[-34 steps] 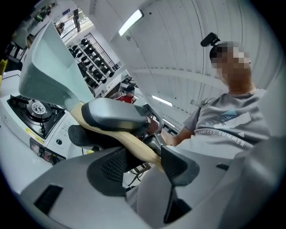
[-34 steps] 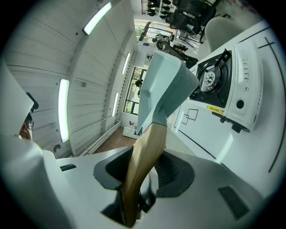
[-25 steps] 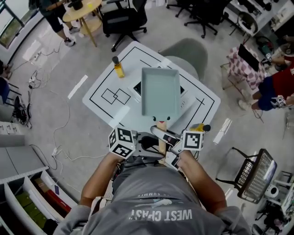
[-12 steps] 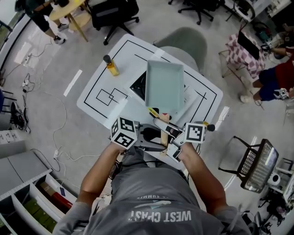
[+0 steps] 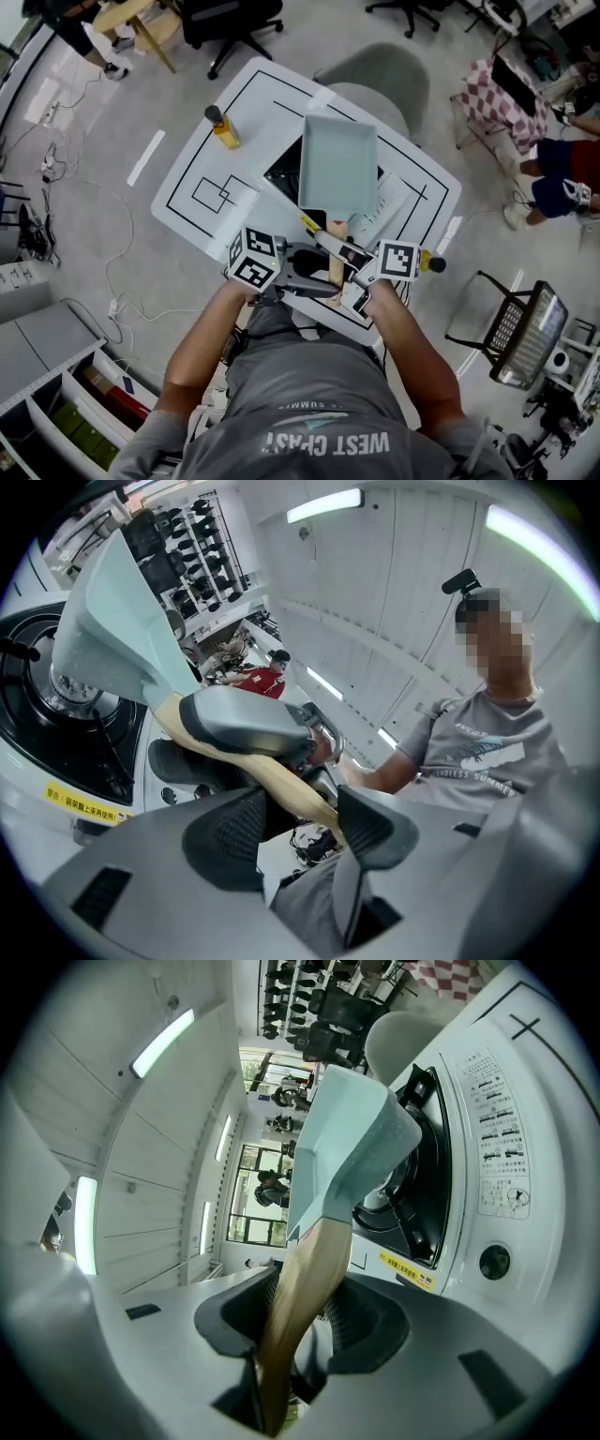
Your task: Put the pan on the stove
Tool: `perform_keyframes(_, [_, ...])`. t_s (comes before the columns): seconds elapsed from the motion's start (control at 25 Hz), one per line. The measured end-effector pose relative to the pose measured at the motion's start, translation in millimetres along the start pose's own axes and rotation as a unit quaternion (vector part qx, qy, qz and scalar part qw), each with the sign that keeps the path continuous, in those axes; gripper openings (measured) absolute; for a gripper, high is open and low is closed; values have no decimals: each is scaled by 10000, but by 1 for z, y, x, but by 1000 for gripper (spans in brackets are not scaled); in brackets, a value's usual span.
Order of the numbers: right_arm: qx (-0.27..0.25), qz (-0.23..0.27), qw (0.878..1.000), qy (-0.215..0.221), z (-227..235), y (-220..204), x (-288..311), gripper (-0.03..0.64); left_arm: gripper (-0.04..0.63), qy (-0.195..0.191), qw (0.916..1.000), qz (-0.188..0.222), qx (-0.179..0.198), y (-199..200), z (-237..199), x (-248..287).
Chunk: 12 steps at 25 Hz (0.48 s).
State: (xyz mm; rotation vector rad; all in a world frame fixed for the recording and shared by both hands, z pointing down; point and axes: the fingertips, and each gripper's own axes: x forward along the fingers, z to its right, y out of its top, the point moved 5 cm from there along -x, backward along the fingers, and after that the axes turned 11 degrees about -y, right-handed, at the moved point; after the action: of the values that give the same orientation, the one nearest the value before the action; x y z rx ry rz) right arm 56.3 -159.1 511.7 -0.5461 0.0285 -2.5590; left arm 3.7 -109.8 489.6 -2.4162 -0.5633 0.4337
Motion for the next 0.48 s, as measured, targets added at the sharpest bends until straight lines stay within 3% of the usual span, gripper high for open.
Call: perform_keyframes(0.48, [177,-175,9993,-275,27,4,24,160,222,-34,9992,327,-222,-9,-25,-20])
